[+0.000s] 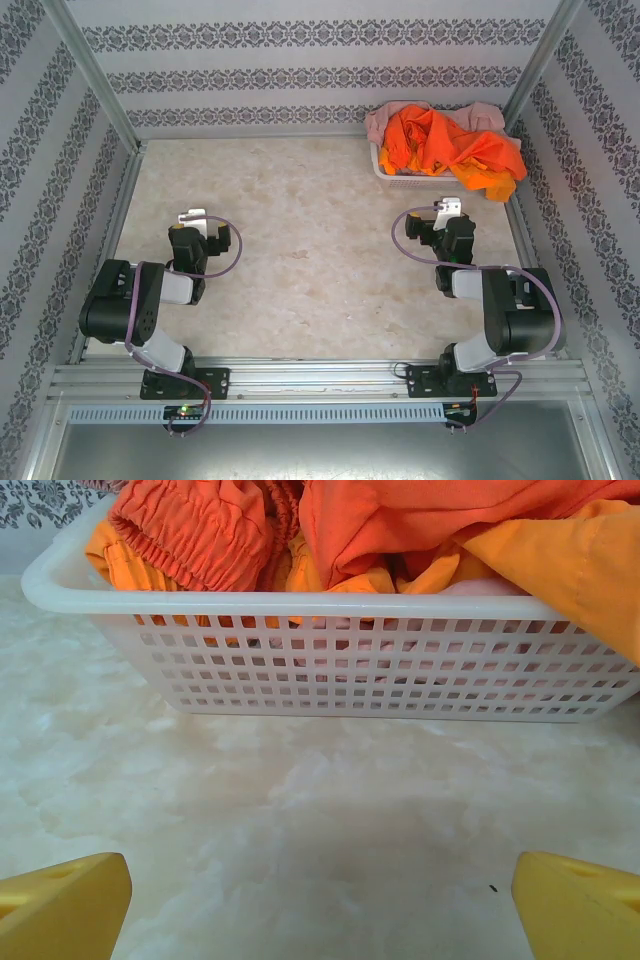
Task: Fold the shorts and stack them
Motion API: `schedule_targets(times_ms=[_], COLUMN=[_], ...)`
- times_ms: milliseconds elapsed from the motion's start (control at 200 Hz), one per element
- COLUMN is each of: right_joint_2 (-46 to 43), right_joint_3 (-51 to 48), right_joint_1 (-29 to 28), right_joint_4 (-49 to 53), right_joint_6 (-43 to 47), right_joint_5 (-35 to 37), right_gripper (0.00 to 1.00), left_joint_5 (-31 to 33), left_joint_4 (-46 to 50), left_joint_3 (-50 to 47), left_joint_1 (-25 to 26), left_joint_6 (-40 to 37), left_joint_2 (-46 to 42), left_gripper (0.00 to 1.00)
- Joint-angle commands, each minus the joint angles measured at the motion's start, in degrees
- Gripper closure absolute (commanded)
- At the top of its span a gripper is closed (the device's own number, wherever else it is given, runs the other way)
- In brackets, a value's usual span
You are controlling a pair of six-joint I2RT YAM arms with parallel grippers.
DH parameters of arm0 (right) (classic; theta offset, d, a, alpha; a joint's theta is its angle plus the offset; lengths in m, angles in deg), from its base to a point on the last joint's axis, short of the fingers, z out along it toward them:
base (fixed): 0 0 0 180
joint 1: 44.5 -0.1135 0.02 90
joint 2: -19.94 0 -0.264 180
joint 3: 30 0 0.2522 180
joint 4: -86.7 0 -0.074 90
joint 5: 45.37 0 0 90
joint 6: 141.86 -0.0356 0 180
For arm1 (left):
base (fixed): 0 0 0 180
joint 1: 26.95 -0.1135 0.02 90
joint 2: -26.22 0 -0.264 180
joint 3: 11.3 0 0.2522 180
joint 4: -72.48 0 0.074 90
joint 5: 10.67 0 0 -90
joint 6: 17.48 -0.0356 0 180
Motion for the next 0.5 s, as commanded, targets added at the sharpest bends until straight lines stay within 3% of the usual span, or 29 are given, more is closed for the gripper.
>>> schedule_targets(times_ms=[0,495], right_joint_2=[-0.08,0.05], right_joint_3=[-0.57,-0.39], right_joint_1=[-0.65,-0.43], right_joint_4=[-0.73,-0.56], right_joint_6=[0.18,-0.02], right_joint_5=[-0.14,-0.55], right_gripper=[0.02,0.02], left_joint_5=[-0.50,-0.37], left_joint_4=[-2.02,-1.70], left_joint_3=[0.43,0.60], left_joint_1=[0.41,0.41], left_joint_6=[-0.75,-0.58], left_joint_2=[-0.05,-0.16], left_gripper=[0.00,0.00])
